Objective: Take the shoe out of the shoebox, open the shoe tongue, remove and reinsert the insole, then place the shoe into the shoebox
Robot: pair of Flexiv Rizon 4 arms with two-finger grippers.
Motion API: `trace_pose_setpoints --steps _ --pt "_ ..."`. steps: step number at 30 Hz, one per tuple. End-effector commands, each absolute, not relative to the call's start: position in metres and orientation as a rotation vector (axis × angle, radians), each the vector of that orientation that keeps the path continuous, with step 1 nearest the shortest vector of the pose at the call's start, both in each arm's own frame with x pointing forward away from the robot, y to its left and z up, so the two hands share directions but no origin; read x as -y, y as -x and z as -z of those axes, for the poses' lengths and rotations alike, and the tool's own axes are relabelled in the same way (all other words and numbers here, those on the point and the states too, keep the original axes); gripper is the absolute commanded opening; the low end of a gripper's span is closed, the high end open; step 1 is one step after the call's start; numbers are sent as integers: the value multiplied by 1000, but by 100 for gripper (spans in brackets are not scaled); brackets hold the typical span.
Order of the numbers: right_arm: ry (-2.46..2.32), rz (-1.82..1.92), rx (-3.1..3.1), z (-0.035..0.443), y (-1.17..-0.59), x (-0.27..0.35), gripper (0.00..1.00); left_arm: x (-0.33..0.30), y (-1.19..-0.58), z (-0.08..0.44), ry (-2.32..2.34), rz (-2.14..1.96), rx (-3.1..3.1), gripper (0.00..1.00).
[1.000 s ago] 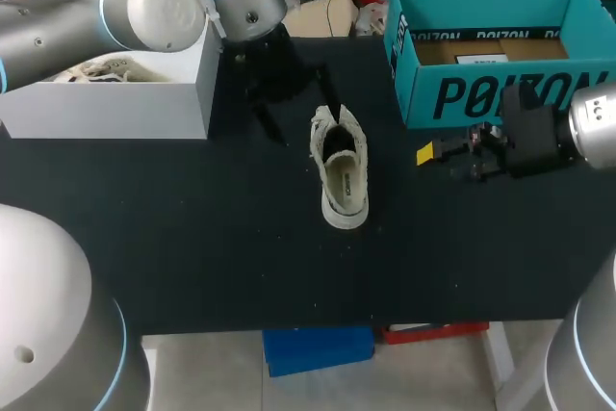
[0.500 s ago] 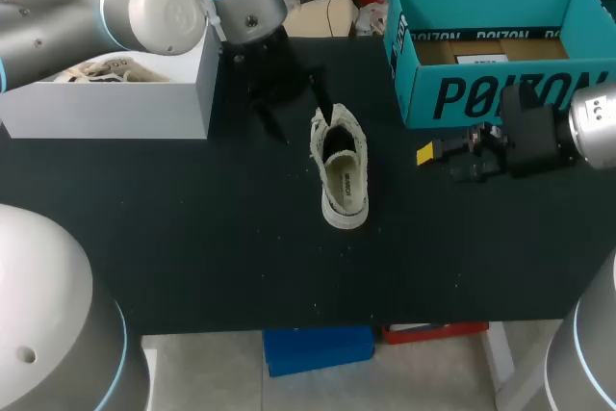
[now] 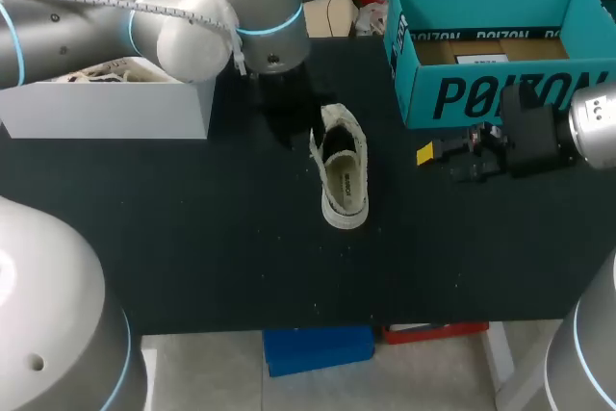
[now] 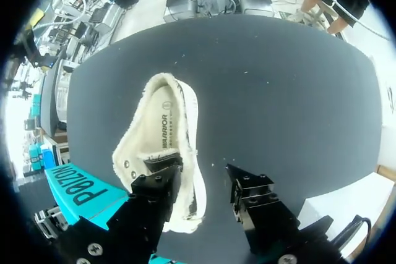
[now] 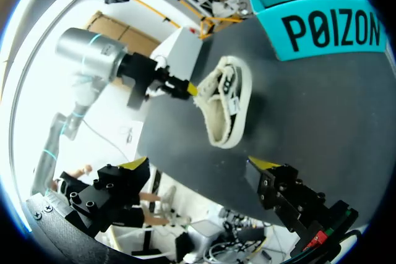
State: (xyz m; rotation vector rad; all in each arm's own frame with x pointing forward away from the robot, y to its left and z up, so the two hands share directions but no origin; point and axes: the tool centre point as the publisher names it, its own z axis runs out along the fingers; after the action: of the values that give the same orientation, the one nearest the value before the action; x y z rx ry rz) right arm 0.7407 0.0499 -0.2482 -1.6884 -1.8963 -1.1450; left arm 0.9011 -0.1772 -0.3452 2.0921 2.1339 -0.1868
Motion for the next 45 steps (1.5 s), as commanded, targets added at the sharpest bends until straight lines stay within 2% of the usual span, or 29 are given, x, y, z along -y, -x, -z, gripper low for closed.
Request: trace_pose_setpoints --steps 1,24,29,30,32,39,45 --pt "1690 1142 1897 248 -741 -51 100 185 -915 356 -2101 232 -2137 48" --pt "1690 1142 1897 248 -741 -51 100 209 -915 406 -2257 109 -2049 39" --pt "1690 1142 1897 248 -741 -51 100 211 -918 410 -2258 108 -2049 29" --pt "1690 1142 1897 248 -741 -51 100 211 -919 411 -2257 102 -2048 24" --pt "1690 1142 1897 248 -741 -51 100 211 -920 414 -2266 68 -2047 0" --pt "1690 1142 1897 248 -741 -51 100 209 -920 409 -2282 62 -2030 0" --pt "1690 1142 1897 248 -741 -51 100 210 -918 375 -2282 77 -1995 0"
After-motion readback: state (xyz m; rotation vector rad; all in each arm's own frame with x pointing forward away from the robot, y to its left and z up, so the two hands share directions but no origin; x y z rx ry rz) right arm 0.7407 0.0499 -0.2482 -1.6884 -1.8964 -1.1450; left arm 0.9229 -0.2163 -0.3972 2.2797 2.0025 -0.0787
